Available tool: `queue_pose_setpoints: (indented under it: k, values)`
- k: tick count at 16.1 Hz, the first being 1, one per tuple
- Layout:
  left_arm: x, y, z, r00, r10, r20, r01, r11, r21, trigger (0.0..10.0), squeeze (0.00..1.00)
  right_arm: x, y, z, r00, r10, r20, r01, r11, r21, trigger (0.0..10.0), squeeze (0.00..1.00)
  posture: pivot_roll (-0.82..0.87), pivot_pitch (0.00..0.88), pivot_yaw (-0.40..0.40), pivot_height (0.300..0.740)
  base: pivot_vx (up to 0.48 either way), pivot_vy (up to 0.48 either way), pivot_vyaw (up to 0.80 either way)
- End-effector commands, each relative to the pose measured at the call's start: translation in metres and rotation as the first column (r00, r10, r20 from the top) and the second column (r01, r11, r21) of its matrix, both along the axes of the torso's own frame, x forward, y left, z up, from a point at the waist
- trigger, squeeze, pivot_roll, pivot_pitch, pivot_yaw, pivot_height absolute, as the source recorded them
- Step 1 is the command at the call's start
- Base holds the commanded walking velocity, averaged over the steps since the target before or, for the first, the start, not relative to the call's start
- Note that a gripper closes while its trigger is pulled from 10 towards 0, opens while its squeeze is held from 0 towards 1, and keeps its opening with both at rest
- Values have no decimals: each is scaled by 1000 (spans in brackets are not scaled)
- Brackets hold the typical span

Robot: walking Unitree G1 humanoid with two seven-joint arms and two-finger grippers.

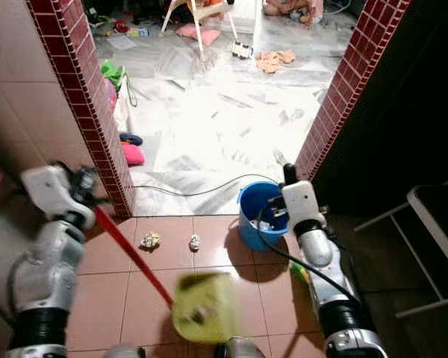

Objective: Sweep floor

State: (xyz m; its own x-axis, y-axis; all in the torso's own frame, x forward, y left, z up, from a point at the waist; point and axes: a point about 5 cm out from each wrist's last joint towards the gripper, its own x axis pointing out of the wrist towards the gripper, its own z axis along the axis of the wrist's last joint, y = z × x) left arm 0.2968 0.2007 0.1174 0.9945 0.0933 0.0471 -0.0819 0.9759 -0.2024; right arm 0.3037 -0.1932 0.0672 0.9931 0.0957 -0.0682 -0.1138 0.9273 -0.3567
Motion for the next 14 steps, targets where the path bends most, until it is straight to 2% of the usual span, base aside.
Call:
queue_pose_setpoints:
  k: [1, 5, 8, 11, 14]
  values:
    - [6, -1, 30, 994, 3, 110, -7, 999, 38, 10000, 0, 4, 3, 6, 999, 25, 26, -24, 1000, -17, 10000, 0, 15, 0, -73, 740, 0, 0, 0]
    - [10, 10, 75, 967, 70, 246, -111, 981, 160, 10000, 0, 4, 15, -2, 999, 47, 3, -47, 999, 1, 10000, 0, 32, 0, -69, 740, 0, 0, 0]
    - [12, 16, 107, 926, 139, 352, -201, 968, 148, 10000, 0, 5, 17, -3, 999, 49, 3, -49, 999, 16, 10000, 0, 29, 0, -63, 740, 0, 0, 0]
    - [18, 13, 137, 889, 142, 435, -212, 970, 117, 10000, 0, 3, 16, -7, 999, 37, -21, -37, 999, 23, 10000, 0, 27, 0, -63, 740, 0, 0, 0]
    - [26, 4, 164, 850, 120, 513, -206, 972, 115, 10000, 0, 4, 19, -8, 999, 42, -22, -41, 999, 32, 10000, 0, 19, 0, -62, 740, 0, 0, -727]
